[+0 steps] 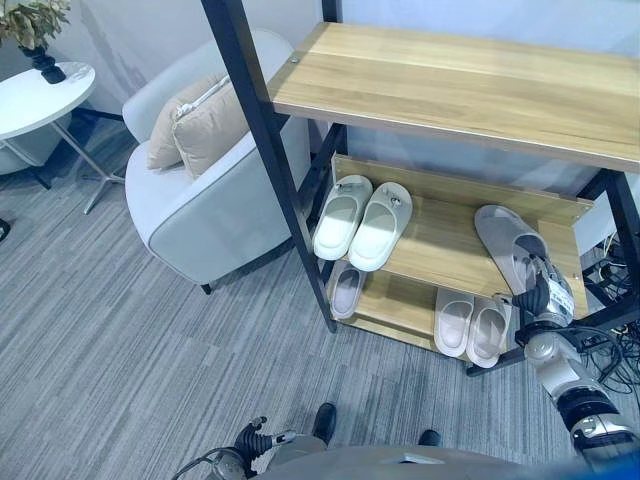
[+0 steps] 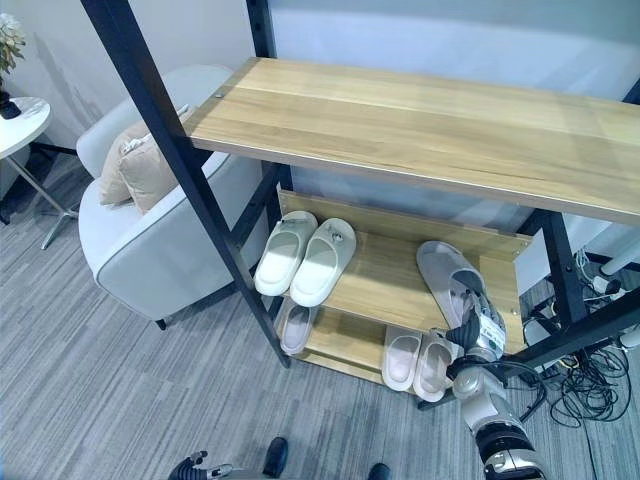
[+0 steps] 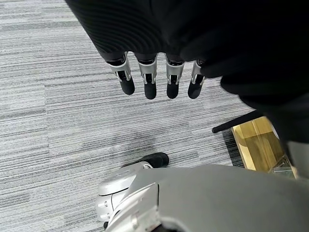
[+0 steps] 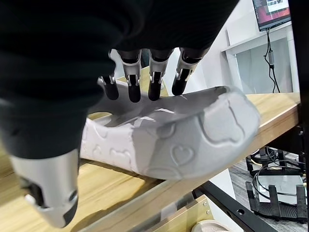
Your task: Arrange the slippers neatly on the shoe rack.
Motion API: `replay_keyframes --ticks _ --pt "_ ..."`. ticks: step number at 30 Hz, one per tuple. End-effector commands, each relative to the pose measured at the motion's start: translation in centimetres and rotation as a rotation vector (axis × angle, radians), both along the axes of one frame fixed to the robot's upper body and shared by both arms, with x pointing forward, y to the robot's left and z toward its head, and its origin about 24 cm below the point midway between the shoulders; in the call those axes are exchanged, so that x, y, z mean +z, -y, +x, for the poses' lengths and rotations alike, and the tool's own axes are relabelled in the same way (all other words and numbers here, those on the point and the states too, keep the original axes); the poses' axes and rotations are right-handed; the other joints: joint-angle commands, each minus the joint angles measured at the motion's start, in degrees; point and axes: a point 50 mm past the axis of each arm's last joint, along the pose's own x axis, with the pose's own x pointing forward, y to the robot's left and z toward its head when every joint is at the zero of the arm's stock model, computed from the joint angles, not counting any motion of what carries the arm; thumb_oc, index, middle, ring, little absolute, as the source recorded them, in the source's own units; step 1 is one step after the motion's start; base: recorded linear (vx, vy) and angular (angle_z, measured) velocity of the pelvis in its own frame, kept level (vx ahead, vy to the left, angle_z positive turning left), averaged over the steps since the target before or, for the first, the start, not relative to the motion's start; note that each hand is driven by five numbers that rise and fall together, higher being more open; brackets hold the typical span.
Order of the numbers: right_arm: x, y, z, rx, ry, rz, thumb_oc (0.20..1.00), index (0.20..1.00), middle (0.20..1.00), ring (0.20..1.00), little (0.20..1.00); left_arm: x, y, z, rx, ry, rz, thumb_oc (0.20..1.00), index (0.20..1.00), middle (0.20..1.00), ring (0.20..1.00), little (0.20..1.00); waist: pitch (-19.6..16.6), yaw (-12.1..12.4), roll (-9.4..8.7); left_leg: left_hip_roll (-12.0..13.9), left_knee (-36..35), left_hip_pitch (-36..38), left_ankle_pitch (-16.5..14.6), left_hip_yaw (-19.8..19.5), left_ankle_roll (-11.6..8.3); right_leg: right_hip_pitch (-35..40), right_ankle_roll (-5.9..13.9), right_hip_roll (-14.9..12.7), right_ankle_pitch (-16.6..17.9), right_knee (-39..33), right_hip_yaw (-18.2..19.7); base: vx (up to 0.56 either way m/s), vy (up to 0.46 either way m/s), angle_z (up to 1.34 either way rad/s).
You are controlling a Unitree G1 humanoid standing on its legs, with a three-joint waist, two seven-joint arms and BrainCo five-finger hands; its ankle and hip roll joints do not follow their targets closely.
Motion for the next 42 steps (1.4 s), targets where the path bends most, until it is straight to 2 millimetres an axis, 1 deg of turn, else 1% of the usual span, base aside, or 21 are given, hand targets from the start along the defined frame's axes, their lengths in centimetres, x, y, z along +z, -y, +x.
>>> replay_keyframes --ticks 1,4,5,8,9,11,12,16,19,20,21,22,23,26,29,32,33,34,37,39,42 --pt "-0.5 -0.1 0.5 -0.028 -0.038 0.067 0.2 0.2 0.2 0.2 0.2 -0.9 1.8 -2.1 -0.014 -0.101 -0.009 1.0 1.0 1.0 1.0 1.0 0.25 1.22 -0.76 -0.01 0.73 2.52 -6.57 7.9 0.28 2.92 2.74 -0.62 -2.84 0.39 3.28 0.01 0.005 -0.06" --pt "-1.2 -0.8 0.5 0.0 -0.093 0.076 0.2 0.2 0.2 0.2 0.2 -0.9 1.7 -2.2 -0.007 -0.108 -0.004 1.0 1.0 1.0 1.0 1.0 0.27 1.21 -1.02 -0.06 0.73 2.58 -6.57 8.03 0.34 2.88 2.77 -0.68 -2.68 0.39 3.29 0.0 0.002 -0.02" --pt "-1.9 -1.2 0.3 0.018 -0.132 0.076 0.2 0.2 0.2 0.2 0.2 -0.9 1.6 -2.2 -0.004 -0.11 -0.003 1.0 1.0 1.0 1.0 1.0 0.34 1.21 -1.11 -0.1 0.73 2.55 -6.57 8.09 0.36 2.83 2.74 -0.66 -2.68 0.39 3.4 0.0 0.0 0.0" --pt "-2.4 -1.9 0.1 0.043 -0.161 0.082 0.2 0.2 0.2 0.2 0.2 -0.9 1.6 -2.2 0.0 -0.112 -0.002 1.0 1.0 1.0 1.0 1.0 0.34 1.09 -1.18 -0.14 0.73 2.54 -6.61 8.22 0.42 2.75 2.7 -0.65 -2.66 0.39 3.61 0.0 0.0 0.0" --pt "-2.8 -2.3 -0.1 0.06 -0.181 0.087 0.2 0.2 0.2 0.2 0.2 -0.9 1.5 -2.3 0.005 -0.114 0.0 1.0 1.0 1.0 1.0 1.0 0.37 1.0 -1.22 -0.13 0.73 2.57 -6.62 8.29 0.43 2.71 2.7 -0.64 -2.64 0.39 3.64 0.01 0.008 -0.04" --pt "-3.1 -3.0 -0.2 0.09 -0.189 0.094 0.2 0.2 0.2 0.2 0.2 -0.9 1.5 -2.3 0.011 -0.114 0.002 1.0 1.0 1.0 1.0 1.0 0.36 0.84 -1.33 -0.1 0.73 2.65 -6.69 8.51 0.45 2.65 2.73 -0.67 -2.56 0.39 3.81 0.01 0.001 -0.08" --pt "-3.1 -3.6 -0.1 0.116 -0.183 0.097 0.2 0.2 0.2 0.2 0.2 -0.9 1.5 -2.2 0.015 -0.113 0.002 1.0 1.0 1.0 1.0 1.0 0.34 0.77 -1.4 -0.07 0.73 2.76 -6.74 8.65 0.47 2.67 2.75 -0.67 -2.54 0.39 3.96 0.01 0.001 -0.13" --pt "-2.4 -4.7 0.6 0.164 -0.14 0.114 0.2 0.2 0.2 0.2 0.2 -0.9 1.5 -2.1 0.02 -0.109 0.006 1.0 1.0 1.0 1.0 1.0 0.34 0.65 -1.47 -0.01 0.73 2.93 -6.77 8.86 0.5 2.66 2.74 -0.72 -2.46 0.39 4.27 0.0 0.005 -0.06" --pt "-1.4 -6.3 1.6 0.218 -0.074 0.153 0.2 0.2 0.2 0.2 0.2 -0.8 1.4 -2.1 0.019 -0.107 0.017 1.0 1.0 1.0 1.0 1.0 0.34 0.66 -1.57 -0.03 0.73 3.07 -6.82 9.07 0.58 2.65 2.73 -0.75 -2.45 0.39 4.37 0.0 0.013 -0.04" --pt "-1.4 -6.3 1.6 0.218 -0.074 0.153 0.2 0.2 0.2 0.2 0.2 -0.8 1.4 -2.1 0.019 -0.107 0.017 1.0 1.0 1.0 1.0 1.0 0.34 0.66 -1.57 -0.03 0.73 3.08 -6.82 9.08 0.58 2.66 2.73 -0.75 -2.45 0.39 4.37 0.0 0.025 -0.05" --pt "-0.7 -7.0 2.1 0.245 -0.033 0.163 0.2 0.2 0.2 0.2 0.2 -0.8 1.4 -2.1 0.022 -0.105 0.02 1.0 1.0 1.0 1.0 1.0 0.32 0.76 -1.64 -0.01 0.73 3.18 -6.84 9.1 0.61 2.71 2.7 -0.77 -2.45 0.39 4.42 0.0 0.0 0.0" --pt "-0.7 -7.0 2.1 0.245 -0.033 0.163 0.2 0.2 0.2 0.2 0.2 -0.8 1.4 -2.1 0.022 -0.105 0.02 1.0 1.0 1.0 1.0 1.0 0.32 0.76 -1.64 -0.02 0.73 3.19 -6.84 9.1 0.61 2.72 2.7 -0.77 -2.45 0.39 4.41 0.0 0.031 -0.01" --pt "-0.2 -7.6 2.6 0.262 -0.003 0.186 0.2 0.2 0.2 0.2 0.2 -0.8 1.4 -2.0 0.023 -0.102 0.021 1.0 1.0 1.0 1.0 1.0 0.31 0.85 -1.62 -0.05 0.73 3.22 -6.84 9.05 0.66 2.76 2.65 -0.75 -2.48 0.39 4.44 0.0 0.0 0.0" --pt "0.1 -8.3 2.9 0.282 0.017 0.203 0.2 0.2 0.2 0.2 0.2 -0.8 1.4 -2.0 0.024 -0.1 0.024 1.0 1.0 1.0 1.0 1.0 0.3 1.02 -1.71 -0.1 0.73 3.24 -6.85 9.02 0.73 2.79 2.61 -0.73 -2.49 0.39 4.32 0.0 0.0 0.0" --pt "0.0 -8.5 2.8 0.287 0.016 0.214 0.2 0.2 0.2 0.2 0.2 -0.8 1.4 -2.1 0.02 -0.1 0.027 1.0 1.0 1.0 1.0 1.0 0.3 1.07 -1.79 -0.12 0.73 3.31 -6.88 9.04 0.74 2.84 2.63 -0.77 -2.44 0.39 4.27 0.0 0.0 0.0" --pt "-0.4 -7.9 2.3 0.25 0.014 0.223 0.2 0.2 0.2 0.2 0.2 -0.9 1.4 -2.4 0.019 -0.109 0.03 1.0 1.0 1.0 1.0 1.0 0.24 1.14 -1.97 -0.16 0.73 3.37 -6.99 9.11 0.78 2.89 2.66 -0.76 -2.43 0.39 4.16 0.0 0.0 0.0" --pt "-0.6 -7.8 2.1 0.239 0.013 0.232 0.454 0.454 0.454 0.454 0.454 -0.9 1.4 -2.4 0.017 -0.109 0.031 1.0 1.0 1.0 1.0 1.0 0.22 1.13 -2.02 -0.15 0.73 3.4 -7.02 9.11 0.77 2.9 2.67 -0.79 -2.41 0.39 4.14 0.0 0.0 0.0" --pt "-0.7 -7.6 2.0 0.228 0.01 0.239 1.0 1.0 1.0 1.0 1.0 -0.9 1.4 -2.5 0.016 -0.111 0.031 1.0 1.0 1.0 1.0 1.0 0.21 1.14 -2.04 -0.13 0.73 3.41 -7.03 9.14 0.78 2.9 2.68 -0.81 -2.41 0.39 4.17 0.0 0.0 0.0" --pt "-0.6 -7.3 2.0 0.212 0.034 0.287 1.0 1.0 1.0 1.0 1.0 -0.9 1.2 -2.5 0.016 -0.112 0.035 1.0 1.0 1.0 1.0 1.0 0.25 1.06 -2.04 -0.13 0.73 3.43 -6.99 9.29 0.81 2.88 2.75 -0.89 -2.32 0.39 4.21 0.0 0.0 0.0" --pt "0.5 -7.4 2.2 0.224 0.116 0.328 1.0 1.0 1.0 1.0 1.0 -0.9 1.2 -2.6 0.015 -0.114 0.036 1.0 1.0 1.0 1.0 1.0 0.34 0.83 -1.91 -0.12 0.73 3.46 -6.99 9.37 0.83 2.79 2.8 -0.87 -2.31 0.39 4.25 0.0 0.0 0.0" --pt "1.6 -7.3 2.1 0.225 0.201 0.349 1.0 1.0 1.0 1.0 1.0 -0.9 1.4 -2.7 0.01 -0.111 0.034 1.0 1.0 1.0 1.0 1.0 0.45 0.48 -1.78 -0.09 0.73 3.55 -7.03 9.49 0.88 2.72 2.8 -0.86 -2.31 0.39 4.36 0.0 0.0 0.0"
